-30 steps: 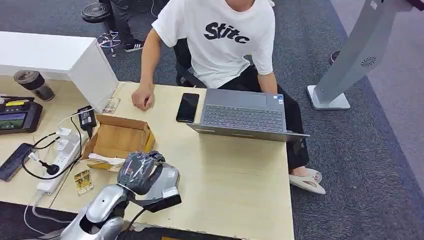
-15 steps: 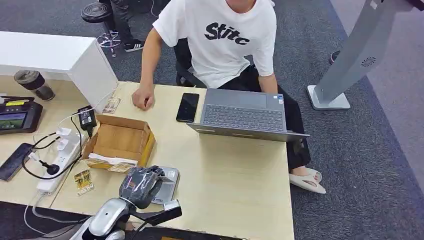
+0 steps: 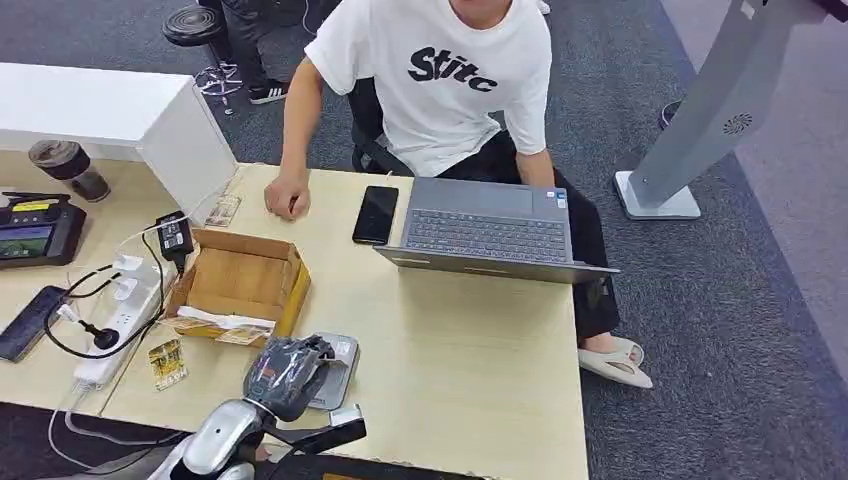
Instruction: Pass the card to the sensor for recognition and then transmit it.
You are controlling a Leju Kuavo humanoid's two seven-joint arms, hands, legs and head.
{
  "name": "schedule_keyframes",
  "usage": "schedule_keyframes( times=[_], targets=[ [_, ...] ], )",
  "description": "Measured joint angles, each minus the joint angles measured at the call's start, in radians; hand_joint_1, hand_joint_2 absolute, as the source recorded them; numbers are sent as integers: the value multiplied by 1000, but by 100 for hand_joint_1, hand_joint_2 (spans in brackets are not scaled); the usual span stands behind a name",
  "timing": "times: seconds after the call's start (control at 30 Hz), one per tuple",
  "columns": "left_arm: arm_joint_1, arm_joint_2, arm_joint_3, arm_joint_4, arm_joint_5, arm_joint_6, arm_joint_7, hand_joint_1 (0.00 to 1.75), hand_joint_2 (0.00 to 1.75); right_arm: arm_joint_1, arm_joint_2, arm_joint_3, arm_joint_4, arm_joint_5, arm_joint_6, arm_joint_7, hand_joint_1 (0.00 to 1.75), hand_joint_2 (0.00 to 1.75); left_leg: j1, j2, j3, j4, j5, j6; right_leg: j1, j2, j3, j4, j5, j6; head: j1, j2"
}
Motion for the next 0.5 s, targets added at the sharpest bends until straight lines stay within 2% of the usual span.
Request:
schedule_keyframes(
  times=[0.5],
  targets=[
    [-5, 4, 28, -10, -22, 29, 31, 175, 175, -4, -8, -44, 27, 36, 0, -2, 0, 175, 0, 0, 1, 0, 0, 0, 0, 0, 0, 0, 0, 0, 0, 0]
  ],
)
